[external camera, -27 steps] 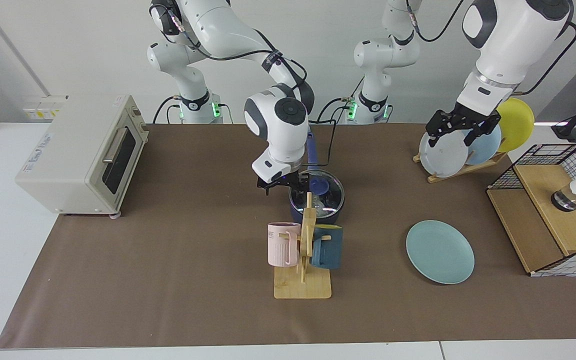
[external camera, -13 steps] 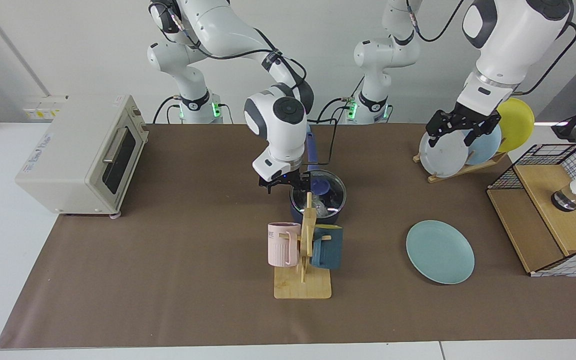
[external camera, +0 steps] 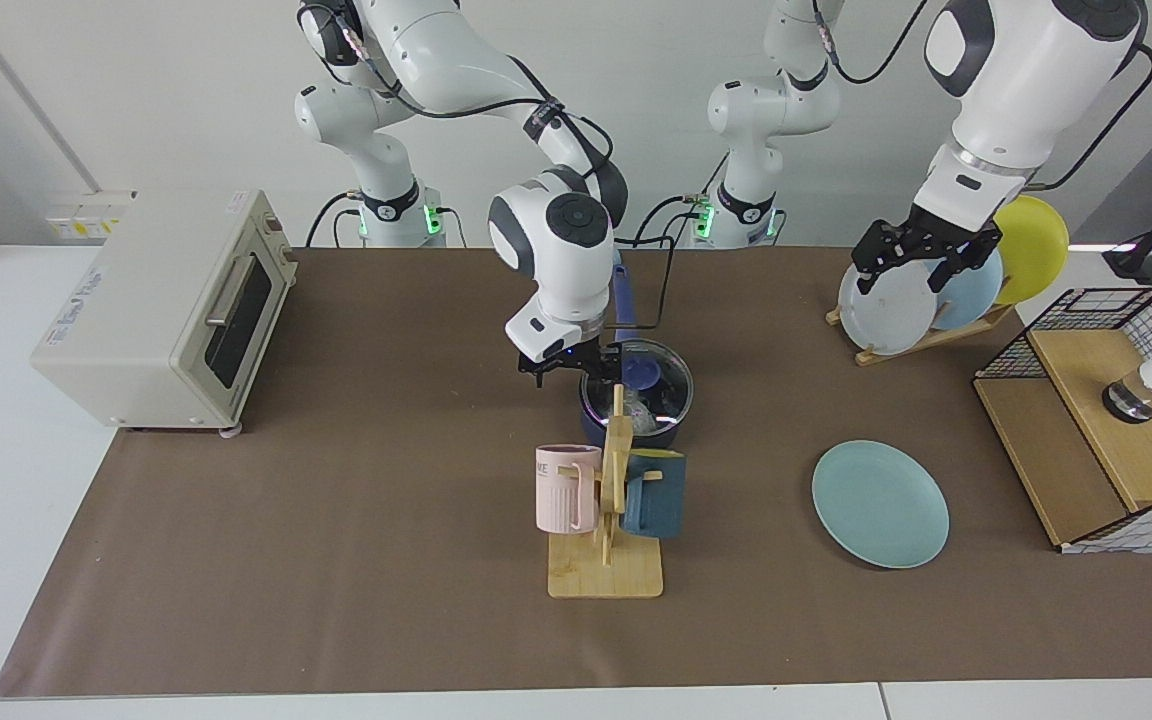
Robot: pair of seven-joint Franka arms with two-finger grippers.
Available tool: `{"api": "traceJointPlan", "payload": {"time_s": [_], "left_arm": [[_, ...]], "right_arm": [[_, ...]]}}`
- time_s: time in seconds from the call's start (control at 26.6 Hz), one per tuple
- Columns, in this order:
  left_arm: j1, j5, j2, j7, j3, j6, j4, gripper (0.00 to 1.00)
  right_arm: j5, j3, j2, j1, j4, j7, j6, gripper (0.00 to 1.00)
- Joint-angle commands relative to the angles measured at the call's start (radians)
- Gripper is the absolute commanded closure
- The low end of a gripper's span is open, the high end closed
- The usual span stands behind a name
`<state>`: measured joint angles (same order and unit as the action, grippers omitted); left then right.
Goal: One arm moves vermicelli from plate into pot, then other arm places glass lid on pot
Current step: 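Lower the glass lid onto the black pot with the right gripper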
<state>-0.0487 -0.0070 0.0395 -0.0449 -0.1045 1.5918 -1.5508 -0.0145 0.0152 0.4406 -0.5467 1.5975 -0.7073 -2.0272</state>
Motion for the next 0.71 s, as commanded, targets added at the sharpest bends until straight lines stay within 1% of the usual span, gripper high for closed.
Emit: {"api": "traceJointPlan", "payload": {"time_s": [0.0,0.23,0.34,0.68], "left_arm": [[-0.01,-0.016,-0.018,0.0,-0.003,0.011,-0.018,0.0],[-0.01,-0.016,-0.018,0.0,-0.003,0.011,-0.017,0.0],[-0.01,-0.016,-0.018,0.0,-0.003,0.011,-0.018,0.0],[-0.01,-0.016,-0.018,0.0,-0.003,0.011,-0.018,0.0]], "right_arm": [[0.002,0.002,-0.033,0.005,0.003,-0.026,0.008,0.02],[-0.007,0.002,-0.039,-0.002,-0.039,-0.029,0.05,0.02],[-0.009,0.0,-0.039,-0.028,-0.067,-0.031,0.079,0.02],[0.008,0.003,-0.037,-0.094,-0.083,-0.054,0.065,0.02]]}}
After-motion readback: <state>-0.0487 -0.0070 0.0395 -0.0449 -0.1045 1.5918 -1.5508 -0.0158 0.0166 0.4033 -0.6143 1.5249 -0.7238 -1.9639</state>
